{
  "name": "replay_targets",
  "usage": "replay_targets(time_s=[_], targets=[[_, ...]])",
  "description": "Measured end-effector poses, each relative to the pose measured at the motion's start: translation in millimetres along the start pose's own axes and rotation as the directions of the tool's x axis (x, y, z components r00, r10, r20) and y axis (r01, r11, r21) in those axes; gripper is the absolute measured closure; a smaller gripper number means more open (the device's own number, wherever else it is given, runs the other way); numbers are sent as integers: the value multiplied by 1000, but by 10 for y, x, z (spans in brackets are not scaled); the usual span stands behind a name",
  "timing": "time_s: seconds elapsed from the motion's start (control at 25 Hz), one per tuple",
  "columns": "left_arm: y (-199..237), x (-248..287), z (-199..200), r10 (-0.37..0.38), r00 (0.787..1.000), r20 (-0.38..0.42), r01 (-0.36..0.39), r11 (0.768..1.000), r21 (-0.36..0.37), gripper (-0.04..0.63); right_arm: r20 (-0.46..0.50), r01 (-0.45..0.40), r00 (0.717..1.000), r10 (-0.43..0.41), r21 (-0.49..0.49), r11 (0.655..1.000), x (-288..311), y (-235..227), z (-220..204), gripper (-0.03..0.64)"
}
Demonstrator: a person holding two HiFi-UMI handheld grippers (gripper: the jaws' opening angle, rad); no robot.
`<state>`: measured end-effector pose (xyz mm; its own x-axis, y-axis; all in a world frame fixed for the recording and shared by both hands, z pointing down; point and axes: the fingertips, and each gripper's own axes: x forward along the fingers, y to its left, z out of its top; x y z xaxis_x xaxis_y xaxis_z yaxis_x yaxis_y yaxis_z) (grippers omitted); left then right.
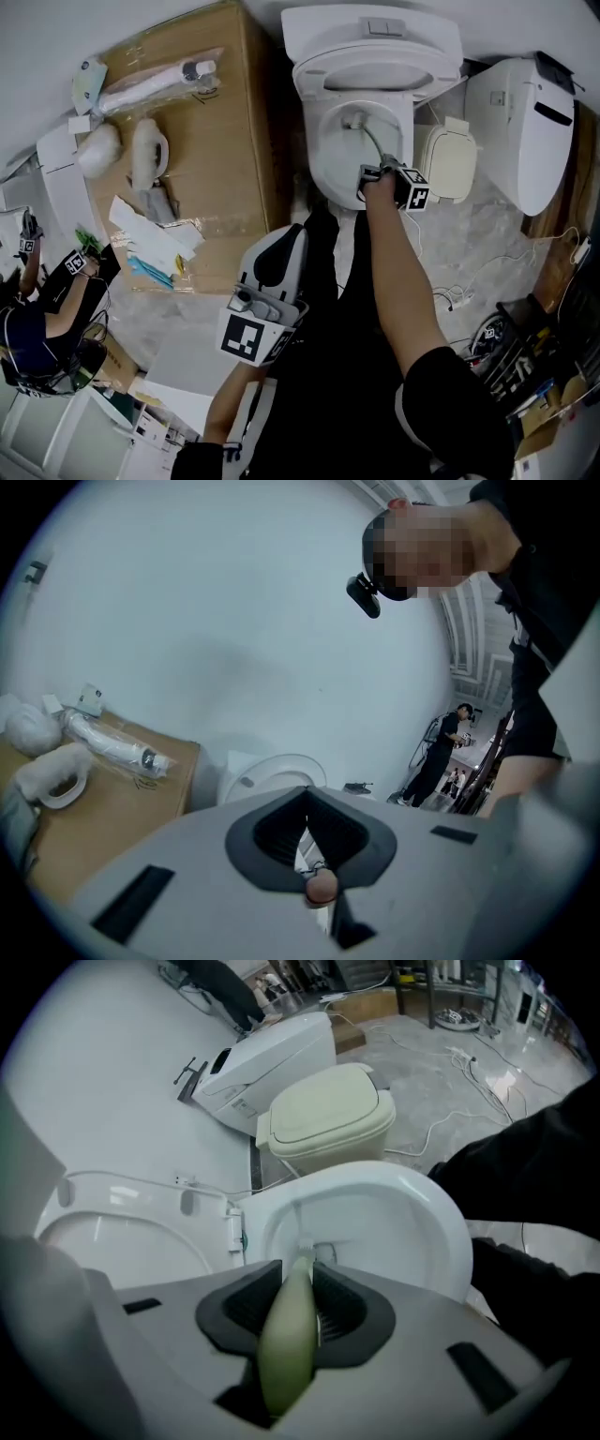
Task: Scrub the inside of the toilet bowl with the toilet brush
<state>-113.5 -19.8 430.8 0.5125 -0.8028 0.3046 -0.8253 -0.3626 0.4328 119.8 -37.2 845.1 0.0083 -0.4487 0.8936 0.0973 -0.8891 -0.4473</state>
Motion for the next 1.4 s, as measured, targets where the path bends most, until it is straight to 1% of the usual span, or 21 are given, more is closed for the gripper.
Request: replay_targets(time_s=[0.12, 0.24, 0.32, 0.36, 0.44, 0.48, 0.56, 0.6, 0.68, 0.8, 0.84, 0.96, 1.0, 1.04, 1.08, 1.12, 1.16, 1.2, 1.24, 1.32, 1.4], targets=[[67, -56, -122, 12, 999, -34, -12, 1000, -6, 588, -12, -2, 1000, 2, 6, 1000, 121, 24, -159, 503], [145, -97, -173, 24, 999, -43, -24, 1000, -13, 588, -66, -17, 998, 17, 6, 1000, 201, 33, -343, 503], [178, -123, -182, 28, 999, -42, -29, 999, -15, 588, -102, -25, 995, 21, -32, 999, 203, -1, -436, 504], [189, -130, -180, 30, 999, -42, -30, 999, -16, 588, -119, -26, 993, 17, -71, 997, 197, -28, -467, 503], [200, -127, -166, 29, 999, -37, -30, 999, -17, 587, -154, -32, 988, 1, -198, 980, 187, -64, -506, 504], [204, -116, -146, 28, 999, -28, -29, 999, -19, 588, -173, -40, 985, -9, -281, 959, 184, -63, -519, 503], [205, -77, -76, 24, 1000, 7, -24, 999, -26, 588, -211, -63, 977, -37, -451, 890, 172, -37, -547, 504], [199, -60, -59, 22, 1000, 16, -21, 999, -28, 588, -229, -76, 972, -54, -525, 848, 163, -26, -557, 503], [170, -43, -106, 16, 1000, -5, -16, 1000, -24, 588, -258, -103, 962, -92, -652, 751, 145, -20, -556, 503], [115, 7, -124, 9, 1000, -3, -9, 1000, -18, 588, -282, -144, 945, -163, -811, 567, 110, -46, -537, 503], [90, 30, -122, 5, 1000, 3, -5, 1000, -20, 588, -287, -157, 940, -185, -845, 512, 96, -61, -528, 503], [10, 90, -151, 0, 1000, 2, 0, 999, -32, 588, -299, -199, 924, -237, -907, 370, 53, -117, -498, 503], [-15, 111, -154, 1, 1000, 3, -1, 999, -34, 588, -300, -215, 918, -259, -926, 311, 36, -141, -490, 503], [-38, 131, -159, 2, 1000, 4, -2, 1000, -31, 588, -298, -234, 911, -285, -943, 238, 16, -171, -482, 503], [-58, 146, -177, 4, 1000, 1, -4, 1000, -27, 588, -292, -255, 902, -317, -955, 151, -5, -211, -473, 503], [-78, 160, -198, 7, 1000, -3, -7, 1000, -25, 588, -282, -280, 893, -351, -958, 57, -27, -259, -461, 503], [-96, 175, -219, 10, 1000, -4, -10, 1000, -28, 588, -272, -309, 884, -380, -950, -37, -48, -307, -447, 503], [-114, 191, -236, 14, 1000, -3, -14, 999, -32, 588, -266, -339, 876, -403, -933, -119, -70, -345, -432, 503], [-133, 211, -250, 17, 1000, -1, -17, 999, -36, 588, -264, -367, 868, -420, -911, -187, -92, -371, -414, 503], [-182, 265, -260, 19, 1000, 5, -19, 999, -44, 588, -257, -418, 856, -449, -854, -310, -127, -402, -369, 503], [-228, 308, -267, 24, 1000, 13, -23, 998, -51, 588, -239, -463, 847, -475, -771, -437, -132, -456, -299, 503]])
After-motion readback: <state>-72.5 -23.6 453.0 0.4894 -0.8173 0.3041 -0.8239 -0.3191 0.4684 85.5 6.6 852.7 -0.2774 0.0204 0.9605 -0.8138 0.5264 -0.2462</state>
